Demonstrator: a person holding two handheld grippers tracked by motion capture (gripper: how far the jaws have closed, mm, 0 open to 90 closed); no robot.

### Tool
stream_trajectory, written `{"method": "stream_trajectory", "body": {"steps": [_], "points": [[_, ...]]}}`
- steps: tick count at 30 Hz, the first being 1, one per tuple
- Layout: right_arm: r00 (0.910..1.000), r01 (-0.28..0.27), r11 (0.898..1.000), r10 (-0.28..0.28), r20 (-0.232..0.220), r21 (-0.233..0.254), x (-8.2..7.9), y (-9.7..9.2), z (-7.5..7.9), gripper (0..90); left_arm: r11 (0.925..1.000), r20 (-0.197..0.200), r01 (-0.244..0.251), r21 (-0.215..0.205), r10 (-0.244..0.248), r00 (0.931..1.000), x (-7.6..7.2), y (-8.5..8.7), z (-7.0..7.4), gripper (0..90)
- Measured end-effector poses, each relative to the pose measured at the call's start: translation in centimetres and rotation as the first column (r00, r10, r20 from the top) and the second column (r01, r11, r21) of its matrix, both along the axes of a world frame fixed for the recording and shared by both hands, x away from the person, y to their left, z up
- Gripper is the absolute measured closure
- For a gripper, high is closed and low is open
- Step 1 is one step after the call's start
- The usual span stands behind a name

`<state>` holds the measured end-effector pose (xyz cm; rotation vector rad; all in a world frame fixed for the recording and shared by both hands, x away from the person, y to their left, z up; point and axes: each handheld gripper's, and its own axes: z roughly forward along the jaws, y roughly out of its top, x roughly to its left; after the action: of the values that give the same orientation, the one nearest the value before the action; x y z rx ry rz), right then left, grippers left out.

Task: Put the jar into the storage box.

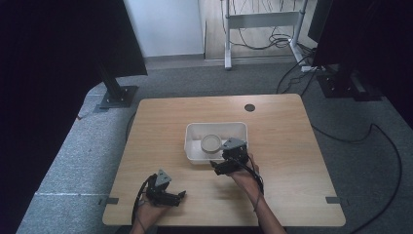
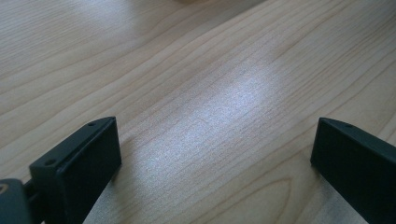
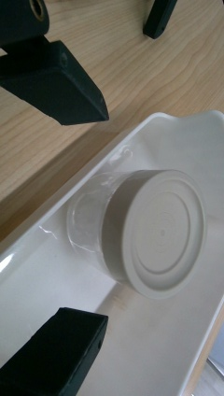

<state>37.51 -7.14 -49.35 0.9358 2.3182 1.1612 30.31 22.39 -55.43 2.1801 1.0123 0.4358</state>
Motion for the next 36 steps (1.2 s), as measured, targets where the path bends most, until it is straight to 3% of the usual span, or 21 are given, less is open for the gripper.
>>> {"method": "stream_trajectory", "body": {"steps": [36], "points": [[0.9996,0.022,1.0,-0.022,-0.016,0.016,-2.4,-4.2,-0.7,5.1,1.0,0.001,-0.002,0.001,0.002,1.0,0.0,0.0,0.0,1.3]]}}
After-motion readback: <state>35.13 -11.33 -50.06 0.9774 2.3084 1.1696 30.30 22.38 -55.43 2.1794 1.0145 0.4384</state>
